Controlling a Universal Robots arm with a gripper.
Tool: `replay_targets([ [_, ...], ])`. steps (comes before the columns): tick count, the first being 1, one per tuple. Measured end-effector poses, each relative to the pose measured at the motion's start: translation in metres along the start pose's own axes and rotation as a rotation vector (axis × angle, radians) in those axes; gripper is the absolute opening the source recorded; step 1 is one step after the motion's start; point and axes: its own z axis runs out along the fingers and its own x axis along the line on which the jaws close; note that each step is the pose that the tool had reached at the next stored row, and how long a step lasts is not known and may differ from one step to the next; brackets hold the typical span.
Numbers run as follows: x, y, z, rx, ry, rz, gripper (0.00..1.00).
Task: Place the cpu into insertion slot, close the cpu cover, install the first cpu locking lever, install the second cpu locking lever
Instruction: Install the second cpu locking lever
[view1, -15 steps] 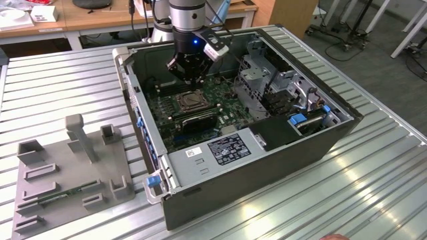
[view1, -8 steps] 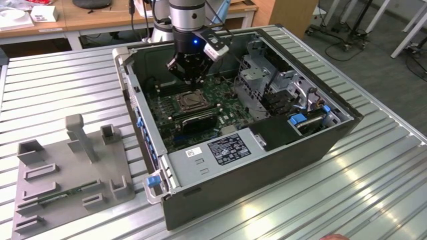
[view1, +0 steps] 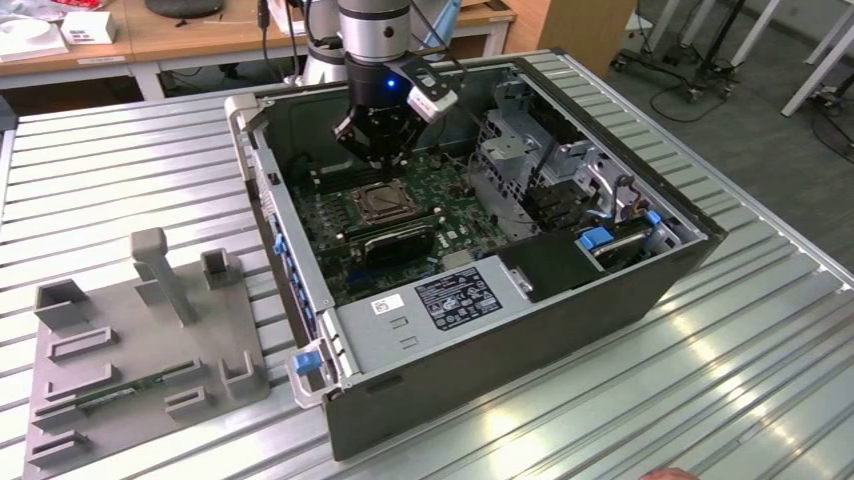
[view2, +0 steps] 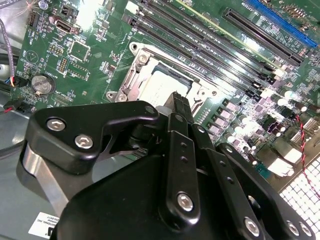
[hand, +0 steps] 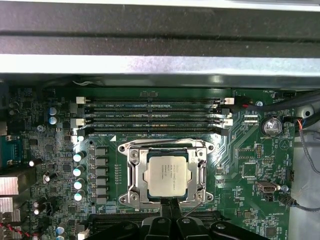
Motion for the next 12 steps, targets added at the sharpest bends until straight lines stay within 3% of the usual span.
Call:
replay_targets([
  [4,0.0,-0.0017,0.0002,0.0,0.0,0.0,0.11],
  [12,0.001,-0.0131,0.0011,-0.0001,-0.0001,0.0,0.11],
])
